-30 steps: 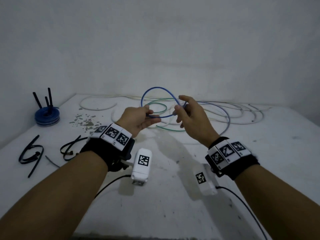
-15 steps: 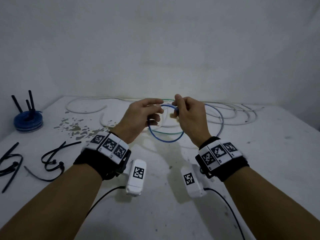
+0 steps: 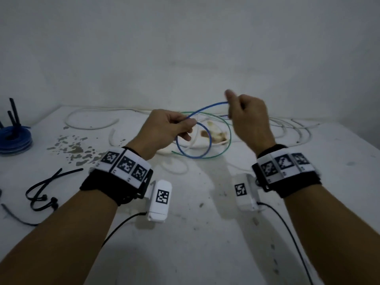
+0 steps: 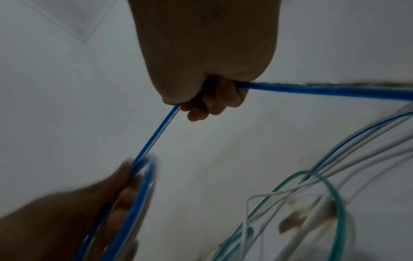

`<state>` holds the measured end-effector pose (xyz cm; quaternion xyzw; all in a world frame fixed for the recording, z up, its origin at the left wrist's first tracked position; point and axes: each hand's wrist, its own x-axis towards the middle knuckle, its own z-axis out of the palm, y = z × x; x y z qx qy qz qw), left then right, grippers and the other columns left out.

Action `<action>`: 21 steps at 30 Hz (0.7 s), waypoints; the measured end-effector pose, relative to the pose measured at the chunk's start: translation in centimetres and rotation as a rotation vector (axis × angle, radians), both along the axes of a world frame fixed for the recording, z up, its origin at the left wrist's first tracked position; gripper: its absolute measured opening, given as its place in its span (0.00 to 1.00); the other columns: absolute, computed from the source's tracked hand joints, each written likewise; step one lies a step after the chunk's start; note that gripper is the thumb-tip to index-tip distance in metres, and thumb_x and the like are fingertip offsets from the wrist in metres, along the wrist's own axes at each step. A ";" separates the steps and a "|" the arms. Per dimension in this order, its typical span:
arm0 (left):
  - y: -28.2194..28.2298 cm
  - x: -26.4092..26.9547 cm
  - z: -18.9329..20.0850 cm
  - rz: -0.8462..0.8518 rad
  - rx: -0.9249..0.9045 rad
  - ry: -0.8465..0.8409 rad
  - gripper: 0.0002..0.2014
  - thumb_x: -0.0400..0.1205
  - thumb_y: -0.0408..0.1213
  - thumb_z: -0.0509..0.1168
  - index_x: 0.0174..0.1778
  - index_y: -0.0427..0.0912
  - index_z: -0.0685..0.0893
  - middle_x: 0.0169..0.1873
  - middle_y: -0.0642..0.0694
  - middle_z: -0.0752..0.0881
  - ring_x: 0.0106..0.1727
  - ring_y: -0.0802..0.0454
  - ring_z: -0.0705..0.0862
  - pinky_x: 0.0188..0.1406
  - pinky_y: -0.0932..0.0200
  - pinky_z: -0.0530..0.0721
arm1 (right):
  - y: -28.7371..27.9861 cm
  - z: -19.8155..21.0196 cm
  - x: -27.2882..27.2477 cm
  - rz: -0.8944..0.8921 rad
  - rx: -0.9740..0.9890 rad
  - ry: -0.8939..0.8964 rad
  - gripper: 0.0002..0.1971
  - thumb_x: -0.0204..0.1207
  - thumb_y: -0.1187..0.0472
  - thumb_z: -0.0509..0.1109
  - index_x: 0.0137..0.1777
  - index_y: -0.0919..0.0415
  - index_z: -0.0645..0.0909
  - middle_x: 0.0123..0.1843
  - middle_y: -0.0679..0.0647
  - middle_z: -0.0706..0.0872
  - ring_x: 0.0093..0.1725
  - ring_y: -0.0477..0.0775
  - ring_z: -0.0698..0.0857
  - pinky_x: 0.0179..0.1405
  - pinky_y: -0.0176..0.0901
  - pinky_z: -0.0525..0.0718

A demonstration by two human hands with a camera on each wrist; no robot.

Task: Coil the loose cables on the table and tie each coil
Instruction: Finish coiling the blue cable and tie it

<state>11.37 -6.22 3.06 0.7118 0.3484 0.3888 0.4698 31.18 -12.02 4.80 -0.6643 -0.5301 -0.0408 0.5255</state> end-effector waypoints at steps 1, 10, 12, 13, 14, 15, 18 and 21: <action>0.4 -0.4 -0.2 0.024 -0.005 -0.020 0.06 0.80 0.38 0.74 0.45 0.39 0.91 0.28 0.52 0.90 0.29 0.59 0.87 0.32 0.68 0.80 | 0.1 0.1 1.5 -0.063 0.000 -0.033 0.30 0.86 0.45 0.62 0.27 0.66 0.76 0.21 0.53 0.76 0.29 0.57 0.78 0.35 0.51 0.76; 0.5 1.0 -1.2 0.027 -0.023 0.018 0.05 0.80 0.36 0.73 0.43 0.38 0.91 0.24 0.53 0.88 0.25 0.63 0.82 0.28 0.72 0.78 | 0.4 -2.6 0.5 0.003 -0.075 -0.387 0.21 0.82 0.54 0.53 0.64 0.64 0.81 0.58 0.62 0.87 0.60 0.65 0.81 0.57 0.50 0.75; 0.2 1.1 -1.0 -0.007 -0.003 0.072 0.05 0.81 0.36 0.72 0.44 0.39 0.90 0.27 0.50 0.89 0.25 0.65 0.82 0.29 0.71 0.80 | 0.4 -2.3 -1.0 0.134 -0.082 -0.478 0.23 0.83 0.52 0.58 0.73 0.63 0.75 0.63 0.58 0.84 0.61 0.58 0.80 0.58 0.48 0.76; 0.1 1.0 -0.9 -0.018 0.010 0.096 0.05 0.82 0.36 0.71 0.43 0.39 0.90 0.29 0.48 0.89 0.25 0.65 0.83 0.30 0.71 0.80 | 0.3 -1.9 -1.5 0.171 -0.089 -0.510 0.24 0.83 0.48 0.60 0.73 0.63 0.74 0.63 0.57 0.83 0.60 0.57 0.80 0.56 0.48 0.78; 0.1 0.9 -0.9 -0.028 0.023 0.118 0.06 0.82 0.36 0.71 0.43 0.38 0.90 0.30 0.47 0.90 0.25 0.65 0.83 0.30 0.72 0.80 | 0.3 -1.6 -1.8 0.176 -0.067 -0.551 0.25 0.83 0.45 0.63 0.71 0.63 0.75 0.62 0.56 0.84 0.59 0.57 0.80 0.55 0.50 0.79; 0.0 0.6 -0.9 -0.039 0.040 0.136 0.07 0.82 0.35 0.71 0.43 0.36 0.90 0.31 0.46 0.90 0.25 0.66 0.83 0.30 0.73 0.79 | 0.2 -1.3 -1.9 0.158 -0.026 -0.612 0.26 0.81 0.43 0.64 0.69 0.64 0.77 0.62 0.57 0.84 0.59 0.59 0.81 0.55 0.52 0.80; -0.2 0.3 -0.6 -0.051 0.112 0.213 0.07 0.81 0.33 0.72 0.41 0.33 0.91 0.30 0.45 0.91 0.25 0.67 0.83 0.29 0.76 0.76 | 0.3 -0.5 -2.6 0.094 0.068 -0.886 0.28 0.80 0.42 0.63 0.70 0.63 0.80 0.64 0.58 0.85 0.64 0.62 0.81 0.54 0.54 0.77; -0.3 0.5 -0.2 -0.042 0.165 0.266 0.10 0.77 0.25 0.71 0.32 0.40 0.90 0.23 0.53 0.87 0.23 0.67 0.82 0.27 0.75 0.75 | 0.5 -1.2 -4.1 0.120 -0.040 -1.013 0.22 0.84 0.45 0.56 0.52 0.59 0.86 0.44 0.58 0.89 0.46 0.66 0.85 0.38 0.52 0.76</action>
